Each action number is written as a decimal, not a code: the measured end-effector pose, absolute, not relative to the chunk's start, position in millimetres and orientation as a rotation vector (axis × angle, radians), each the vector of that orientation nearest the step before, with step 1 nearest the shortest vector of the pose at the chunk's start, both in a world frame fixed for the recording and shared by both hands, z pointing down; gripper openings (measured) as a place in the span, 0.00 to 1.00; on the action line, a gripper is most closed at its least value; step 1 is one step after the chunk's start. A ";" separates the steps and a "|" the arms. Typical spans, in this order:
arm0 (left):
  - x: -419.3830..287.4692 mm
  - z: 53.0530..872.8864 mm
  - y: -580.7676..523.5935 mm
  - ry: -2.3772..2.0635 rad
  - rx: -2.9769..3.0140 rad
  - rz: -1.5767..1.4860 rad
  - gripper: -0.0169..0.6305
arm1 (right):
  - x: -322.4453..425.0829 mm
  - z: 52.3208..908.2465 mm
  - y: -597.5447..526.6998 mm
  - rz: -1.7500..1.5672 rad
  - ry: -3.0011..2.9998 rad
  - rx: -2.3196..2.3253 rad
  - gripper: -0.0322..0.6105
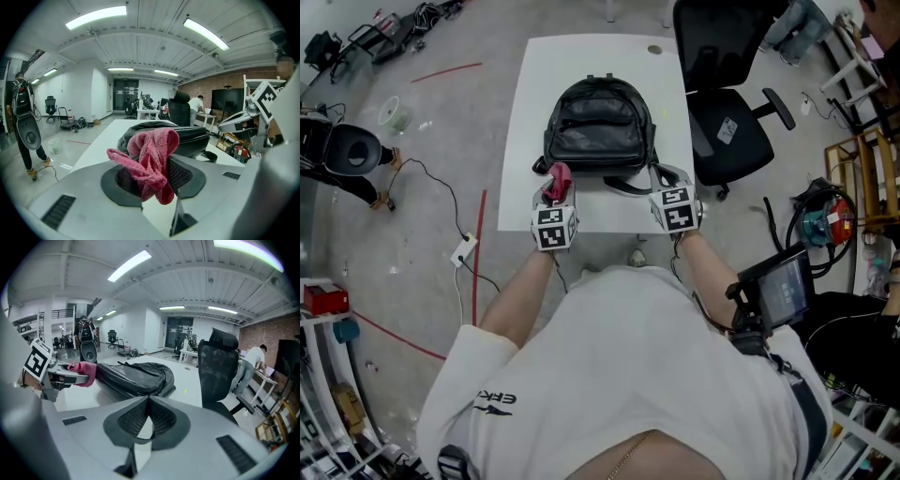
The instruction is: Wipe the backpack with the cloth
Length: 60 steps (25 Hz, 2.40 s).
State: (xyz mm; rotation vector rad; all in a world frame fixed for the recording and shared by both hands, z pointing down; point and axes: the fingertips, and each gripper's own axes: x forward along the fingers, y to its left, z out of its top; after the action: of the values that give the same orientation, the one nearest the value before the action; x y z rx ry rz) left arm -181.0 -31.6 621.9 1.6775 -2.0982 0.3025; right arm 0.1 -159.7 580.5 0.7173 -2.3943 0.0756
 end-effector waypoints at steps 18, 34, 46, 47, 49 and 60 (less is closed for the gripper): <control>-45.9 623.6 -112.3 -1.884 1.958 0.356 0.24 | 42.7 586.8 -183.5 0.080 -2.405 0.664 0.05; -153.5 631.5 -34.7 -2.132 1.656 0.292 0.24 | 1.9 587.3 -173.7 0.068 -2.449 0.567 0.05; -184.2 660.1 -27.9 -2.168 1.497 0.322 0.24 | 5.2 584.4 -181.2 0.051 -2.429 0.595 0.05; -178.9 659.5 -30.8 -2.160 1.517 0.331 0.24 | 7.2 583.9 -182.2 0.053 -2.427 0.601 0.05; -166.1 659.2 -36.7 -2.135 1.563 0.352 0.24 | 12.1 583.3 -184.2 0.055 -2.422 0.616 0.05; -96.3 659.5 -75.1 -1.983 1.781 0.398 0.24 | 37.3 587.6 -188.5 0.065 -2.398 0.657 0.05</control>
State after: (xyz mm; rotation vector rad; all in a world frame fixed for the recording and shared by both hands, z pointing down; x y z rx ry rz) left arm -96.3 -75.1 659.5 1.7807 -1.9833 0.3977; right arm 37.3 -188.5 587.6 0.6574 -2.3982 0.0648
